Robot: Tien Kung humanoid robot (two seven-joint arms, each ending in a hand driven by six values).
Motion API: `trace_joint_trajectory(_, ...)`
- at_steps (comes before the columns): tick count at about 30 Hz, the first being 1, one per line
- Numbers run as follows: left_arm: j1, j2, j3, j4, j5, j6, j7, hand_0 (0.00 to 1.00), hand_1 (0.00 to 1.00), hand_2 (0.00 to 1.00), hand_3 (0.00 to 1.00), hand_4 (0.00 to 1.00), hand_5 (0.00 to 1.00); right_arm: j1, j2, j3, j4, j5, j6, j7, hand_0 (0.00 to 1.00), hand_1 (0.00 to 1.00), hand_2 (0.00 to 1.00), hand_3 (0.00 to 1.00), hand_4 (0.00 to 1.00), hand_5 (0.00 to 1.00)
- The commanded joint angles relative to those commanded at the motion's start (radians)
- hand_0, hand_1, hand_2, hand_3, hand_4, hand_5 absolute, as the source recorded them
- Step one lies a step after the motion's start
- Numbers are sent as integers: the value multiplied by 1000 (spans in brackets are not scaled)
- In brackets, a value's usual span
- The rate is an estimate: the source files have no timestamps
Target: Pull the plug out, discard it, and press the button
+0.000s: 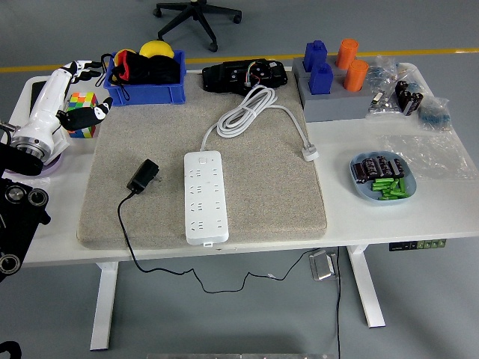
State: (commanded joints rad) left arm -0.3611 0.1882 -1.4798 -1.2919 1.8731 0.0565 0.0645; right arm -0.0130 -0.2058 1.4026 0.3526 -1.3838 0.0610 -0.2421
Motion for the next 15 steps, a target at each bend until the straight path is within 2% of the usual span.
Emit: trace_joint_trajectory(15, -5, -2, 2, -1, 4, -1, 1, 828, 798, 768, 802, 687, 38, -3, 0, 3, 0, -5, 0, 1, 789, 752, 748, 753, 789, 833)
